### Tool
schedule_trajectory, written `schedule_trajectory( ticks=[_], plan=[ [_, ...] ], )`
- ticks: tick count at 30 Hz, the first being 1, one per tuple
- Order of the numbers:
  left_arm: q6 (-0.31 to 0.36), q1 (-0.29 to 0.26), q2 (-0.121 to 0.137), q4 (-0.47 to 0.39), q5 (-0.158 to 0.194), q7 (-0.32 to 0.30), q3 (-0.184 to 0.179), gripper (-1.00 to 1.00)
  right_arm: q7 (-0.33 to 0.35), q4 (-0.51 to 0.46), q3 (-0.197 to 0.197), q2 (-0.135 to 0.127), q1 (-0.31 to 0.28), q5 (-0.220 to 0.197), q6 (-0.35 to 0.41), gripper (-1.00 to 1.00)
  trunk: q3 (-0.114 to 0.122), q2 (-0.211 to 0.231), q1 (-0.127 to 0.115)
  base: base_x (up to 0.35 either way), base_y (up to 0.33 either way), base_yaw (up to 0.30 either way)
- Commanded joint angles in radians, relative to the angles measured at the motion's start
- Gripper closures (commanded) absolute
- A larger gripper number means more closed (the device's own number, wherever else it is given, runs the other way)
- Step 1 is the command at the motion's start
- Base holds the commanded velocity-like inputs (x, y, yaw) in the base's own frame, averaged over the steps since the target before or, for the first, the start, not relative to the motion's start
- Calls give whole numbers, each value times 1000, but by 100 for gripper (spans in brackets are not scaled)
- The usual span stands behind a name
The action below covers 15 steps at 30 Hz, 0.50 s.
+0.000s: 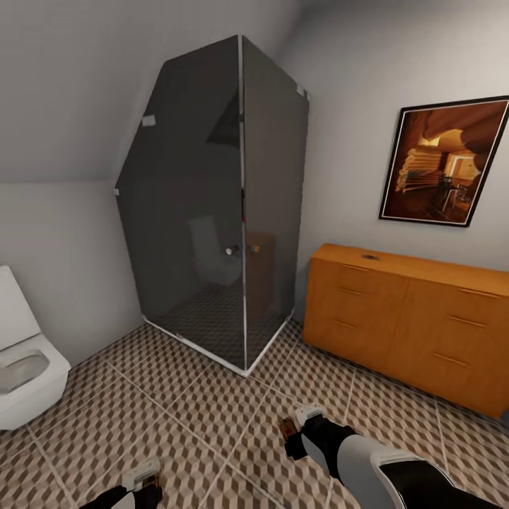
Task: Take the four mousetraps from the cabinet in the bathroom and place them on the bathroom floor. Make sure all four end up on the same floor surface, and ensure that at least two of them are either under or directly next to the same bathroom sink.
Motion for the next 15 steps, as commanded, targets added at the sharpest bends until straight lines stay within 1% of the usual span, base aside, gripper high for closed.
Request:
schedule_trajectory(
  ticks=[1,15],
  plan=[
    [4,-1,0,0,-2,3,4,100,-6,2,2,0,-1,2,1,100,-1,-1,0,0,0,295],
    [4,-1,1,0,-2,5,5,100,-10,2,2,0,-1,2,-2,100,-1,-1,0,0,0,297]
  ],
)
